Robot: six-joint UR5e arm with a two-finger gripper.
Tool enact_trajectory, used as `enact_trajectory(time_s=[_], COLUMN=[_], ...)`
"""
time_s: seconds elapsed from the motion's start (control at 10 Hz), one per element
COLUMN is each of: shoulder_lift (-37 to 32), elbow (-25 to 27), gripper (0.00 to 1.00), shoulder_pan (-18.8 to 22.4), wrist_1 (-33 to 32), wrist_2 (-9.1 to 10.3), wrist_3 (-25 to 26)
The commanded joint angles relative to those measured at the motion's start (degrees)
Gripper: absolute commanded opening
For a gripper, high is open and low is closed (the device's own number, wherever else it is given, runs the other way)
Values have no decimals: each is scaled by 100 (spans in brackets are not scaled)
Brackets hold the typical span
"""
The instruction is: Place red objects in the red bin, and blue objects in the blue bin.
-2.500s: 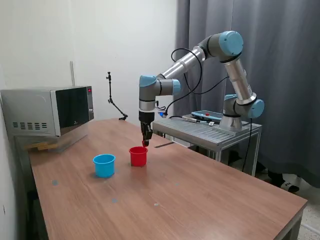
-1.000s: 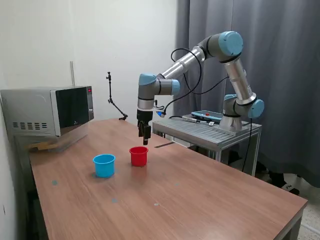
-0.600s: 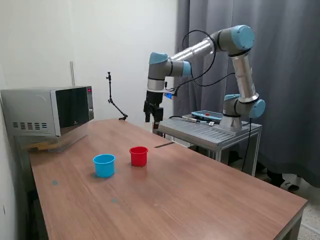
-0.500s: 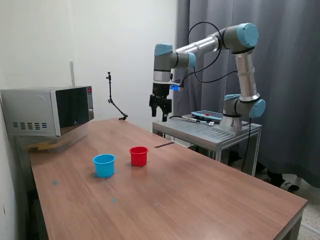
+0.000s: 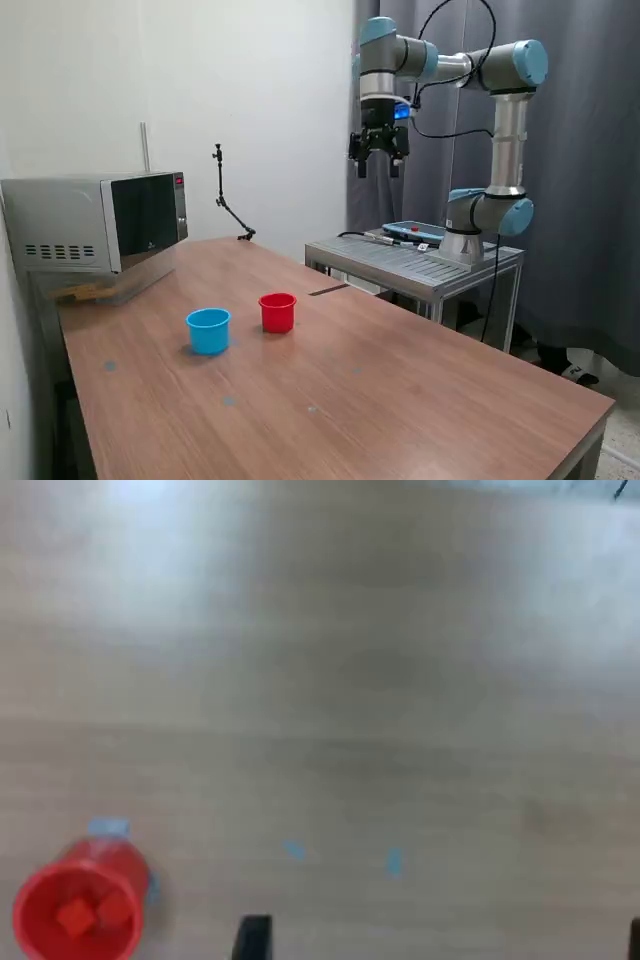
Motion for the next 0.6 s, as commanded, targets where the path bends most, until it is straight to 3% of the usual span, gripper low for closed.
enact_trajectory(time_s=[0.0,0.2,0.5], shoulder_lift=[-541,-788,-815], elbow=[312,664,701], gripper=[100,100,100], shoulder_pan=[19,10,10], wrist_1=[667,931,967], wrist_2=[-2,-37,-20], wrist_3=[-60,-60,-271])
